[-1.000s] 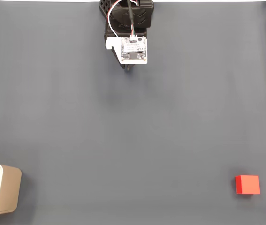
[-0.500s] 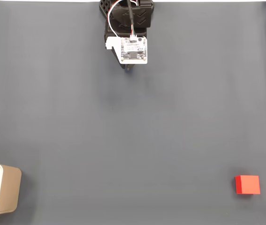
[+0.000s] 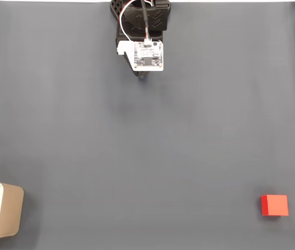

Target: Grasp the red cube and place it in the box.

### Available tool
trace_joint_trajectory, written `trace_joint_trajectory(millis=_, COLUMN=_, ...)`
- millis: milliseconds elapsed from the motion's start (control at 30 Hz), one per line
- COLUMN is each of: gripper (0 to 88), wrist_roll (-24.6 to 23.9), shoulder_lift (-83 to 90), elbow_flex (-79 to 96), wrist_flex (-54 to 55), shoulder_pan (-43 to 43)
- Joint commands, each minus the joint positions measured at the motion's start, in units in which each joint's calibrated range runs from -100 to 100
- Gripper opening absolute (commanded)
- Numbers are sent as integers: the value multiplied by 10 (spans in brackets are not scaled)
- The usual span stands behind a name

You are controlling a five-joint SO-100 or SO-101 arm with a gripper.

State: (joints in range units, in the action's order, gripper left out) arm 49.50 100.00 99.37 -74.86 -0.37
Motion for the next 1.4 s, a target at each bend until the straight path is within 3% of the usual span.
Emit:
trace_joint_trajectory(millis=0, gripper=0, wrist_roll=-5, shoulder_lift=0, elbow_flex=5, wrist_flex=-10, shoulder_pan=-6)
trace_joint_trajectory(millis=300, gripper=0, wrist_roll=1, shoulder_lift=0, elbow_flex=5, wrist_flex=4, shoulder_pan=-6)
trace_joint_trajectory(millis=967, gripper=0, wrist_roll=6, shoulder_lift=-69, elbow_flex=-24, wrist_flex=261, shoulder_pan=-16)
trace_joint_trajectory(millis=1367, gripper=0, wrist_roll=-3, shoulder_lift=-135, elbow_flex=-112, wrist_flex=332, shoulder_pan=-10)
